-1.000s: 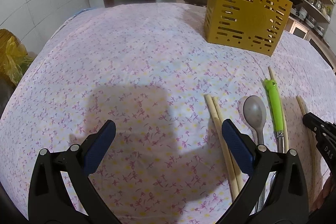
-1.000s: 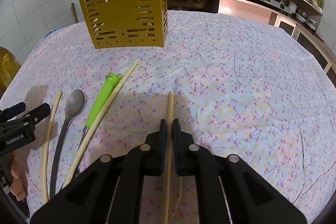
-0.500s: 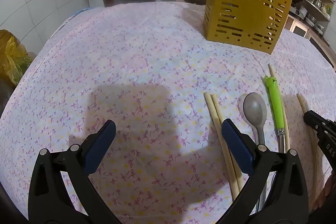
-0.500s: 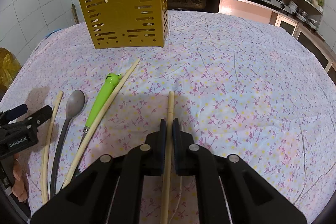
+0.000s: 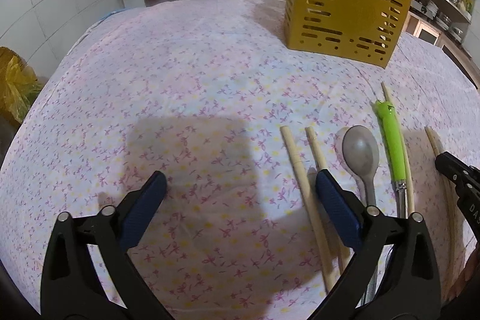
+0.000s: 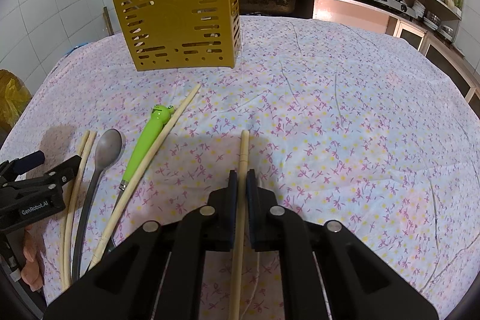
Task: Organize utensils
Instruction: 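Lower the left gripper onto another wooden chopstick and close it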
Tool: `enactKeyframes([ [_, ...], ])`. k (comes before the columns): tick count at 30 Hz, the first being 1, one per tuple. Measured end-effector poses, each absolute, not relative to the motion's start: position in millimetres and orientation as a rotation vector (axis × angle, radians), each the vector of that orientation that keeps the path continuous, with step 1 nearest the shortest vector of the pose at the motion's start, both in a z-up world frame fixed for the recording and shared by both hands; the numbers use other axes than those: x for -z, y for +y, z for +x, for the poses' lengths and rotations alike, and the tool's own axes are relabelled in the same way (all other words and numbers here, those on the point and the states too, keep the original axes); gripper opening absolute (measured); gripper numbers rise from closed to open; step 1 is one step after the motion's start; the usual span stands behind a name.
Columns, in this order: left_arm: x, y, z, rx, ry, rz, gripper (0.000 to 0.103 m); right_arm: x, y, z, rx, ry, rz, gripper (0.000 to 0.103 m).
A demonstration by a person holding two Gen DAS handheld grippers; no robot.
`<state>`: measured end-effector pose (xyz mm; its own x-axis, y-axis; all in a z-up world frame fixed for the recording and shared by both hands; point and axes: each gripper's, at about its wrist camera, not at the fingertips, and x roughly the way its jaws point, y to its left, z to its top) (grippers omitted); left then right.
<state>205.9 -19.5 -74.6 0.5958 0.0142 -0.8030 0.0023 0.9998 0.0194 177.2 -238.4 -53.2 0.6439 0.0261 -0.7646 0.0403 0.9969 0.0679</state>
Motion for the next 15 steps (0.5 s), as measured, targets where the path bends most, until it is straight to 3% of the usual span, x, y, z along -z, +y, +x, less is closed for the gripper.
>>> enactKeyframes([
  [3, 73.3, -25.1, 206.1, 0.004, 0.932, 0.026, 0.084, 53.3, -238.7, 177.6, 0.006, 0.872, 0.083, 0.007],
  [15, 66.4, -52.3, 219.7, 0.100, 0.983, 0.053, 0.029, 52.9, -237.0, 185.6, 0.030, 0.891, 0.078, 0.007],
])
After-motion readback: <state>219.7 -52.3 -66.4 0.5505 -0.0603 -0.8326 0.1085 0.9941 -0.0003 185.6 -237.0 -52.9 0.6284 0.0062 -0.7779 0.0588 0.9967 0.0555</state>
